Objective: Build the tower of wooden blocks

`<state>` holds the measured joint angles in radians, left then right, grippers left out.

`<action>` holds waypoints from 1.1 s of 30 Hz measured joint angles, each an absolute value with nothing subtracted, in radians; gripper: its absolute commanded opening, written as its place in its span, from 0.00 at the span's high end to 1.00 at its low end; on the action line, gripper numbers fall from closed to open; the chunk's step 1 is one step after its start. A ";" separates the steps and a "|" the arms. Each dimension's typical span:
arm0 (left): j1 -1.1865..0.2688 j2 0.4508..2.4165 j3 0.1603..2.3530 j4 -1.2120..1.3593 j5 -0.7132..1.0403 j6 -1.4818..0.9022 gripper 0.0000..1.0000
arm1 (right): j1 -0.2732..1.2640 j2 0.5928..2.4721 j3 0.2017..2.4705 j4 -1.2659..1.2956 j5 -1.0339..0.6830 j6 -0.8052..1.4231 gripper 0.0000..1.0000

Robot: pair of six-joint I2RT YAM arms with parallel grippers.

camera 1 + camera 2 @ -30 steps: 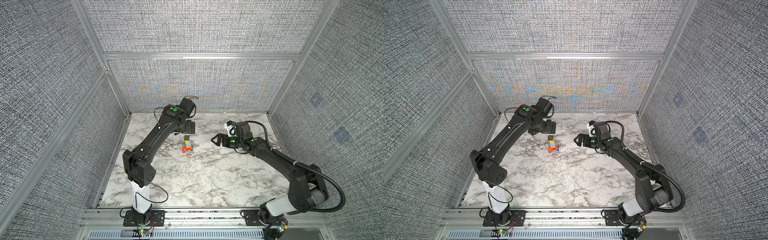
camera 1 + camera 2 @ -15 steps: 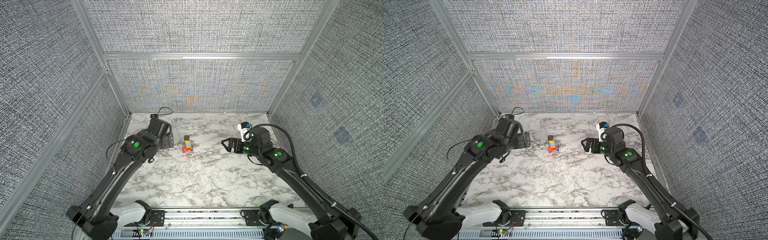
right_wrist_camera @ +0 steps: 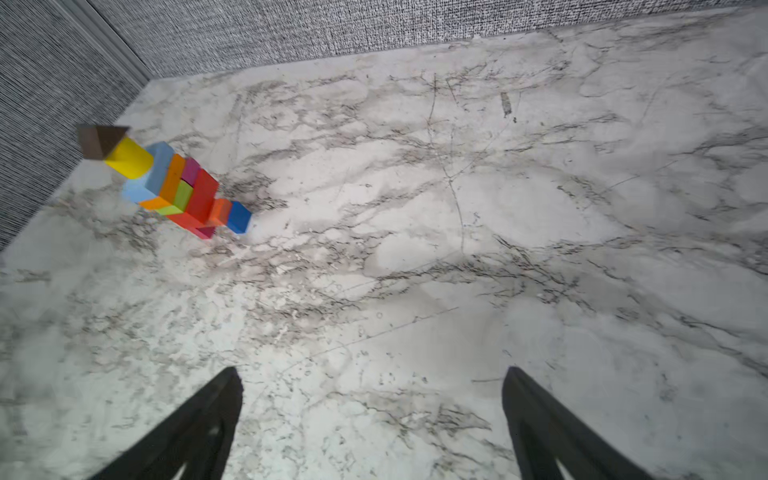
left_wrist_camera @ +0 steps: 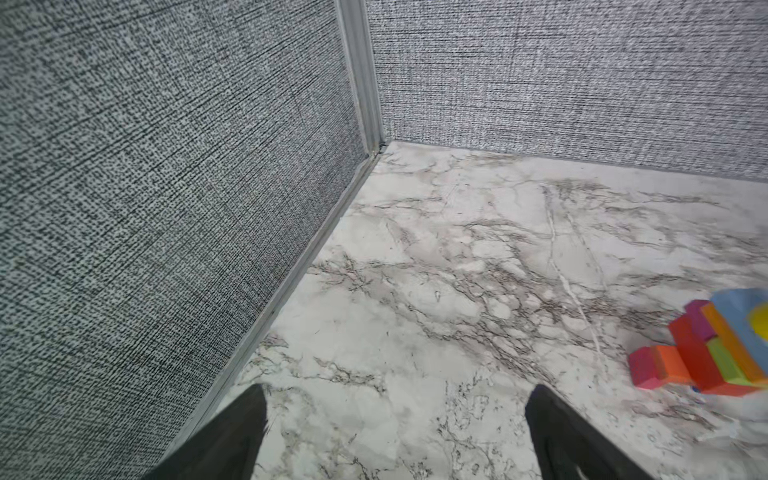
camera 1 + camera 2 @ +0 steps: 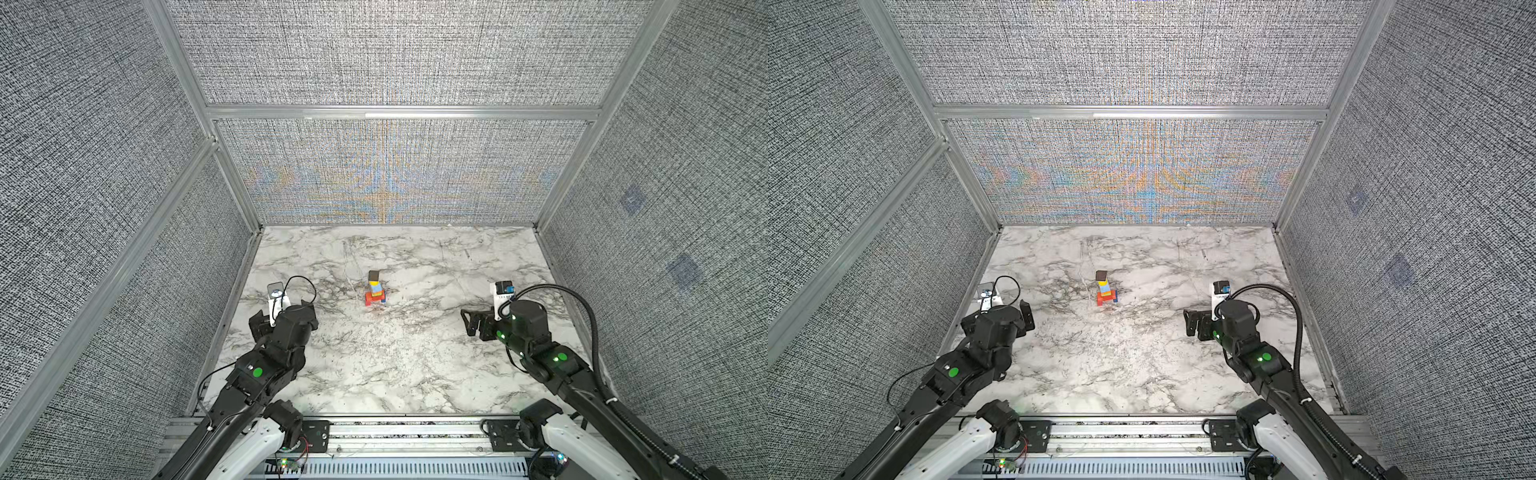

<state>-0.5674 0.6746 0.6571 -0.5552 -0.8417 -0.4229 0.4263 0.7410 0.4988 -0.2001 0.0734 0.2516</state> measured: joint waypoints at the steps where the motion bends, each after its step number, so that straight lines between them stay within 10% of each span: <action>1: -0.551 0.685 0.640 -0.533 -0.845 -0.423 0.01 | 0.427 0.730 0.481 -0.182 0.097 0.231 0.01; 33: -0.025 1.380 0.668 0.150 -0.493 -0.202 0.01 | 0.253 1.152 0.339 0.493 0.384 -0.032 0.01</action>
